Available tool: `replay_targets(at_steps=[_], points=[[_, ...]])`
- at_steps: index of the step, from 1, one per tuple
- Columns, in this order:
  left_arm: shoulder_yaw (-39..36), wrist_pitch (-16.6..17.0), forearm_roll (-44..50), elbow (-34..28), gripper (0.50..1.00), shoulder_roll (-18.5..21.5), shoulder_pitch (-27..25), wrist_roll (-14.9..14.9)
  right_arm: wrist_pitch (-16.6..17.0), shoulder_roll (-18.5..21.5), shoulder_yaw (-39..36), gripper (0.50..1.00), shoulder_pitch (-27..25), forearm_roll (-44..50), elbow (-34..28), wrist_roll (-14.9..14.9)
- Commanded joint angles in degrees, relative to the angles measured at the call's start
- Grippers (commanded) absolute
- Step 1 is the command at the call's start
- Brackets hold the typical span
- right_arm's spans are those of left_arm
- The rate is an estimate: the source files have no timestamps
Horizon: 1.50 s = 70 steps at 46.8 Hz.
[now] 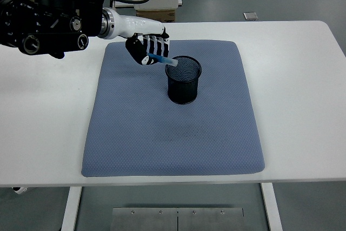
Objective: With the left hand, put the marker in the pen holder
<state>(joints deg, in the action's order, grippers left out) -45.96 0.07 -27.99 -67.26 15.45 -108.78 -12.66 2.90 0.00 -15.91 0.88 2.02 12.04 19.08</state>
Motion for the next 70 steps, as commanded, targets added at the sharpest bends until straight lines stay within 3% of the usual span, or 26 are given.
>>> replay_targets(at_steps=[1,13,32,46,70], points=[[1.65,-0.33,1.44,-0.06,0.500,-0.24,0.58,0.01,0.00,0.00,0.00,1.000,0.00,0.00,0.00,-0.01],[6.14,-0.33,5.84,0.11,0.500,-0.68,1.28,0.01,0.00,0.00,0.00,1.000,0.00,0.00,0.00,-0.01],[11.76,-0.77,12.69,3.80,0.500,-1.83,7.44,-0.96,0.00,0.00,0.00,1.000,0.00,0.00,0.00,-0.01],[12.21,-0.77,17.35,5.83,0.500,-3.23,10.16,-3.42,0.00,0.00,0.00,1.000,0.00,0.00,0.00,-0.01],[12.12,-0.77,19.29,7.85,0.500,-3.85,12.36,-3.42,0.00,0.00,0.00,1.000,0.00,0.00,0.00,-0.01]])
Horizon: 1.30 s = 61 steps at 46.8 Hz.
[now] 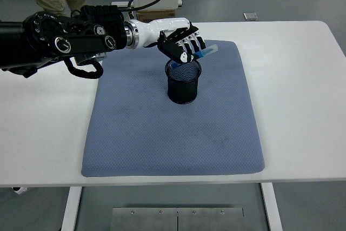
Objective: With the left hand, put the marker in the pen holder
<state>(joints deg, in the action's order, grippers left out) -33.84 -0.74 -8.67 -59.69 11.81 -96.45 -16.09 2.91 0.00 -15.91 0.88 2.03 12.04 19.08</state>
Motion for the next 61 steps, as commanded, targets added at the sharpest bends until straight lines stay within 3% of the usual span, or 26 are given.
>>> replay_targets(at_steps=[1,7,11,17,19,35,43,49,61], points=[[0.00,0.04,-0.03,0.45,0.513,-0.21,0.04,0.01,-0.01,0.00,0.00,1.000,0.00,-0.01,-0.09,-0.01],[0.09,0.04,-0.03,0.45,0.607,-0.29,0.04,-0.08,-0.01,0.00,0.00,1.000,0.00,-0.01,0.00,-0.01],[0.09,0.04,-0.03,0.71,0.704,-0.29,0.04,-0.08,-0.01,0.00,0.00,1.000,0.00,-0.01,0.00,-0.01],[0.09,-0.05,-0.03,0.71,0.760,-0.29,0.04,-0.08,-0.01,0.00,0.00,1.000,0.00,0.08,0.00,-0.01],[0.18,-0.05,-0.03,0.80,0.801,-0.29,0.04,-0.08,-0.01,0.00,0.00,1.000,0.00,-0.01,0.00,-0.01],[1.58,-0.84,0.05,0.80,0.810,0.93,-1.10,0.01,-0.09,0.00,0.00,1.000,0.00,-0.01,0.00,-0.01],[3.34,-2.34,0.84,3.08,0.865,3.74,-2.51,0.09,-0.01,0.00,0.00,1.000,0.00,-0.01,0.00,-0.01],[4.84,-1.72,1.46,6.33,1.000,4.80,-0.76,0.09,-0.01,0.00,0.00,1.000,0.00,-0.01,0.00,-0.01],[8.18,-1.63,0.94,14.42,1.000,7.09,2.94,1.15,-0.01,0.00,0.00,1.000,0.00,-0.01,0.00,-0.01]])
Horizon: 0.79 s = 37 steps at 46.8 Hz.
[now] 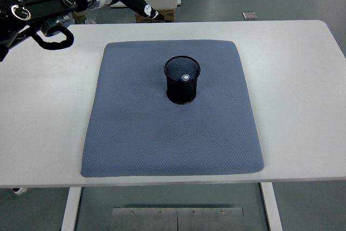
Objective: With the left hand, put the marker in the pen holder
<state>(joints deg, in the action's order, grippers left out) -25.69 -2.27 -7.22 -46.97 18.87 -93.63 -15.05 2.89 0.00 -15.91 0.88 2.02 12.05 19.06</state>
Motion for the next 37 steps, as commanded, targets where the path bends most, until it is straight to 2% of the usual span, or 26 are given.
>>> replay_targets(at_steps=[1,9,13,17,22,25,31,37], points=[[0.02,-0.19,-0.77,1.97,1.000,0.02,0.12,0.11,0.01,0.00,0.00,1.000,0.00,0.00,-0.01,0.01],[1.16,0.51,0.10,2.50,1.000,0.29,1.00,-0.68,0.01,0.00,0.00,1.000,0.00,0.00,-0.01,0.01],[3.97,0.51,-0.07,2.33,1.000,2.83,2.13,-0.95,0.01,0.00,0.00,1.000,0.00,0.00,-0.01,0.01],[8.36,0.51,0.10,2.41,1.000,5.64,5.91,-1.56,0.01,0.00,0.00,1.000,0.00,0.00,-0.01,0.01],[16.70,0.51,0.37,2.50,1.000,7.14,11.88,-3.67,0.01,0.00,0.00,1.000,0.00,0.00,-0.01,0.01],[23.38,0.60,0.63,2.59,1.000,7.40,15.92,-4.81,0.01,0.00,0.00,1.000,0.00,0.00,-0.01,0.01],[35.34,0.07,0.72,3.82,1.000,7.49,23.05,-4.82,0.01,0.00,0.00,1.000,0.00,0.00,-0.09,0.01],[38.43,0.51,0.98,5.22,1.000,7.49,26.30,-4.73,0.01,0.00,0.00,1.000,0.00,0.00,-0.01,0.01]])
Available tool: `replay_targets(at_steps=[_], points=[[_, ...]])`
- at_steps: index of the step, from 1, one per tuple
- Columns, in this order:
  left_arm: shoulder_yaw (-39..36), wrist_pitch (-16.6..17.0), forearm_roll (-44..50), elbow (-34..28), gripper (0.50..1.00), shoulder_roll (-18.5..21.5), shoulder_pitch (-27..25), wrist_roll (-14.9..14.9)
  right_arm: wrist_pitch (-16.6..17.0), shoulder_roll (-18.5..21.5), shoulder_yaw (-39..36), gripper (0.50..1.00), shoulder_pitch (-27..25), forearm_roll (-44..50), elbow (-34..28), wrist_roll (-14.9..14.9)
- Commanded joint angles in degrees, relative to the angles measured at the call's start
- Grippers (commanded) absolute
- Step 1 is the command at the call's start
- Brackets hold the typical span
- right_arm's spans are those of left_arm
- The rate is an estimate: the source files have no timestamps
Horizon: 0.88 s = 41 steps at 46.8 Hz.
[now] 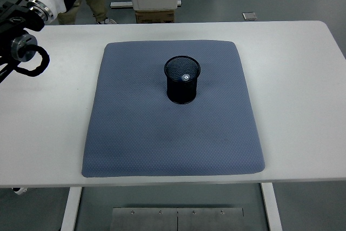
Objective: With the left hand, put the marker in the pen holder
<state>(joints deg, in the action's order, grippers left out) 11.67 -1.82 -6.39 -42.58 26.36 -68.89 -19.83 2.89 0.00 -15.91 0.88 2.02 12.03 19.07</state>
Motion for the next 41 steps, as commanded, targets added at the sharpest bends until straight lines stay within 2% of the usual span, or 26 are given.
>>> replay_targets(at_steps=[1,11,20,26,41], points=[[1.25,0.07,0.24,1.18,1.000,0.01,2.09,0.05,0.01,0.00,0.00,1.000,0.00,0.00,0.01,0.00],[4.68,-1.78,2.70,3.82,1.000,0.01,9.20,-0.30,0.01,0.00,0.00,1.000,0.00,0.00,0.01,0.00],[11.97,-2.92,3.67,3.99,1.000,-0.17,14.13,-0.30,0.01,0.00,0.00,1.000,0.00,0.00,0.01,0.00],[14.79,-2.92,3.84,3.99,1.000,-0.08,15.54,-0.30,0.01,0.00,0.17,1.000,0.00,0.26,0.01,0.00],[15.05,-2.83,3.84,3.91,1.000,0.80,18.00,-0.30,0.10,0.00,0.26,1.000,-0.62,0.35,0.53,0.09]])
